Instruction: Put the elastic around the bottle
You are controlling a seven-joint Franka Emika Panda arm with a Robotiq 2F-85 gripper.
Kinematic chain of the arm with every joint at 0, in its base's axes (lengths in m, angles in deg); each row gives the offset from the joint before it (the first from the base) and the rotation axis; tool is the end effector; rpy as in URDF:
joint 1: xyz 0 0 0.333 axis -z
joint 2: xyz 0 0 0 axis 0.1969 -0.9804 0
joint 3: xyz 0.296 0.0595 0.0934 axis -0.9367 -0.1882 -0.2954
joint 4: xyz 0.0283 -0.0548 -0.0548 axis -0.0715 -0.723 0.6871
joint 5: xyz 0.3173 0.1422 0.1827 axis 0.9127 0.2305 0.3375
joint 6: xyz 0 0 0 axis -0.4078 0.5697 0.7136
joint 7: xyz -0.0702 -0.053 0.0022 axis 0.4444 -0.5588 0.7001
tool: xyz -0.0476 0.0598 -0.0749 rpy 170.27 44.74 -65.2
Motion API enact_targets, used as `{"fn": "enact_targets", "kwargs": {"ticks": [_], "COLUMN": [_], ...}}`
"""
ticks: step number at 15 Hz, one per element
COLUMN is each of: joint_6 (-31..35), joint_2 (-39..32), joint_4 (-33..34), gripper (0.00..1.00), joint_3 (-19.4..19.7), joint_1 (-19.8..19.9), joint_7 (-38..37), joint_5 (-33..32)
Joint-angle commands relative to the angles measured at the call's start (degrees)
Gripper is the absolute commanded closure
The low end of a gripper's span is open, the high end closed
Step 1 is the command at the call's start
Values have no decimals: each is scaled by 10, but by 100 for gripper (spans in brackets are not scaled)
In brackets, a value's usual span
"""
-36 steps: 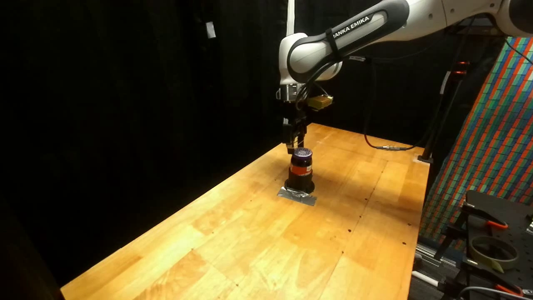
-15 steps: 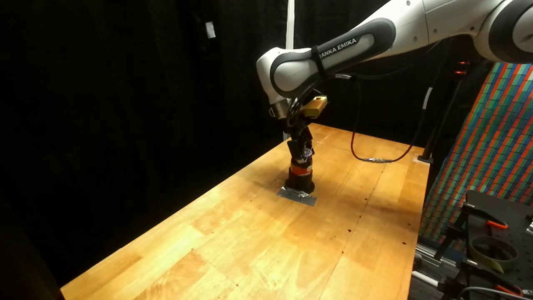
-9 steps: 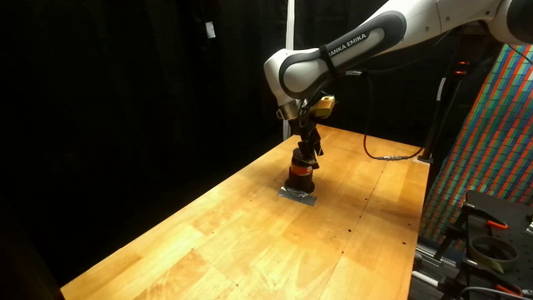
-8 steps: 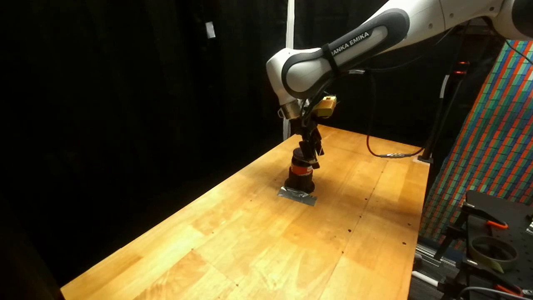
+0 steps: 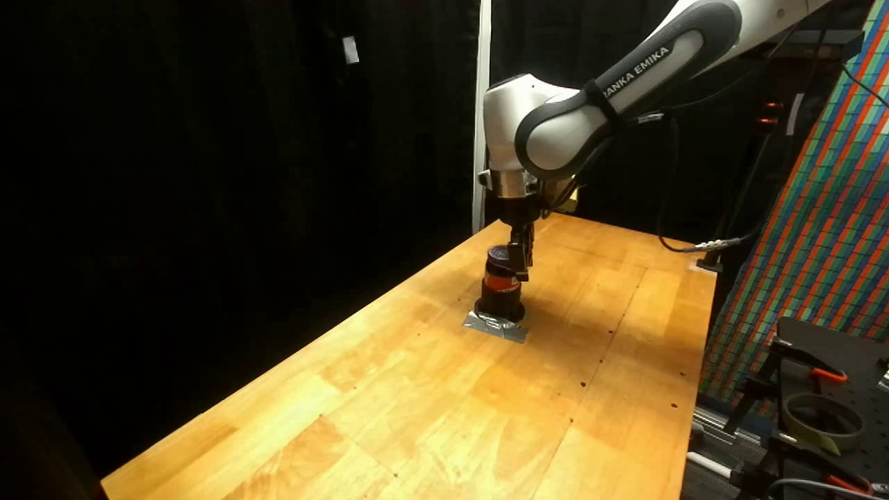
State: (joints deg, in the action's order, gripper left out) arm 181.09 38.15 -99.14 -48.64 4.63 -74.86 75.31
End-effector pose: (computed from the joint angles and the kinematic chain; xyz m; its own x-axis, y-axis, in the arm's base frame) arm 0.6592 0.0991 0.2437 0.9211 0.3576 -0.1541 0.3709 -0.9262 0.0677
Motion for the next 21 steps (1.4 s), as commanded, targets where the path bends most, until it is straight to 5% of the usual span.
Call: {"fn": "enact_targets", "kwargs": {"ticks": [1, 4, 8, 10, 13, 17, 19, 21], "joint_6": [149, 273, 457, 555, 673, 834, 927, 997], "joint_2": [80, 133, 194, 219, 214, 164, 131, 103], "joint_4": [-143, -244, -375, -441, -476, -505, -536, -561], "gripper": [64, 86, 87, 86, 85, 85, 85, 85], "joint_3": [9, 14, 63, 117, 260, 430, 458, 446], "joint_1": [-1, -2, -26, -55, -144, -286, -327, -338], "joint_7": [-33, -55, -120, -184, -253, -185, -150, -144], "joint_5": [-27, -30, -99, -182, -298, -220, -161, -135]}}
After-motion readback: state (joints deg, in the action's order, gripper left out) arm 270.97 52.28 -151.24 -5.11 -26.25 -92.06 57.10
